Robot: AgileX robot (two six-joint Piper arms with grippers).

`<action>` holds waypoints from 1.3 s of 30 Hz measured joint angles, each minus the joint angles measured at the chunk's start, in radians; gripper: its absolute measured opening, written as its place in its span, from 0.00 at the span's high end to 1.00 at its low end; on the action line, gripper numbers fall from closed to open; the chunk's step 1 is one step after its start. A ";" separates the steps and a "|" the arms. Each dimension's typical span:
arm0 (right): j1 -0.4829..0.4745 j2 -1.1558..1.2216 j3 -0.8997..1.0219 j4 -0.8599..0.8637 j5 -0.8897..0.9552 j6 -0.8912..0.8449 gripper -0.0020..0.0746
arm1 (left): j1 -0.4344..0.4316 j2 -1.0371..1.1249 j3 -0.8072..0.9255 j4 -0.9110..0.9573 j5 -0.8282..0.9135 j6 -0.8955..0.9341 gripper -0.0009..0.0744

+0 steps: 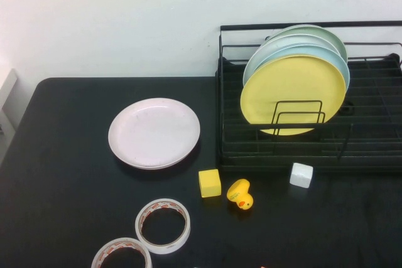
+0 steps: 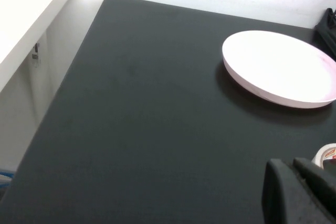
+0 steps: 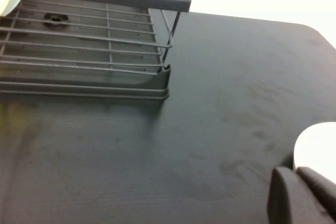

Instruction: Place plate on rack

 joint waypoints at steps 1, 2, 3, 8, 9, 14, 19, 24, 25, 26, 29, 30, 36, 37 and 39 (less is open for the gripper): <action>0.000 0.000 0.000 -0.004 0.000 0.000 0.98 | 0.000 0.000 0.000 0.001 0.000 0.000 0.99; 0.000 0.000 0.000 -0.004 0.000 -0.001 0.98 | 0.000 0.000 0.000 0.002 0.000 0.002 0.99; 0.000 0.000 0.000 -0.007 0.000 -0.001 0.98 | 0.000 0.000 0.000 0.002 0.000 0.002 0.99; 0.000 0.000 0.000 0.009 0.000 -0.001 0.98 | 0.000 0.000 0.000 0.002 0.000 0.002 0.99; 0.000 0.000 0.000 0.020 0.000 -0.001 0.98 | 0.000 0.000 0.000 0.002 0.000 0.002 0.99; 0.000 0.000 0.000 0.178 -0.005 0.001 0.98 | 0.000 0.000 0.000 0.002 0.000 0.002 0.99; 0.000 0.000 0.000 0.445 -0.009 0.001 0.98 | 0.000 0.000 0.000 0.002 0.000 0.002 0.99; 0.000 0.000 0.007 0.759 -0.009 0.001 0.98 | 0.000 0.000 0.000 -0.091 -0.042 -0.070 0.99; 0.000 0.000 0.008 0.836 -0.009 0.001 0.98 | 0.000 0.000 0.002 -0.178 -0.067 -0.125 0.99; 0.000 0.000 0.008 0.915 -0.009 0.001 0.98 | 0.000 0.000 0.002 -0.281 -0.094 -0.175 0.99; 0.000 0.000 0.008 1.090 -0.009 0.001 0.98 | 0.000 0.000 0.002 -0.575 -0.204 -0.323 0.99; 0.000 0.000 0.008 1.117 -0.011 0.001 0.98 | 0.000 0.000 0.002 -0.654 -0.236 -0.348 0.99; 0.000 0.000 0.008 1.131 -0.031 0.001 0.98 | 0.000 0.000 0.002 -0.805 -0.339 -0.370 0.99; 0.000 0.000 0.008 1.124 -0.033 0.001 0.98 | 0.000 0.000 0.002 -0.810 -0.351 -0.370 0.99; 0.000 0.000 0.008 1.116 -0.040 0.001 0.98 | 0.000 0.000 0.002 -0.814 -0.397 -0.370 0.99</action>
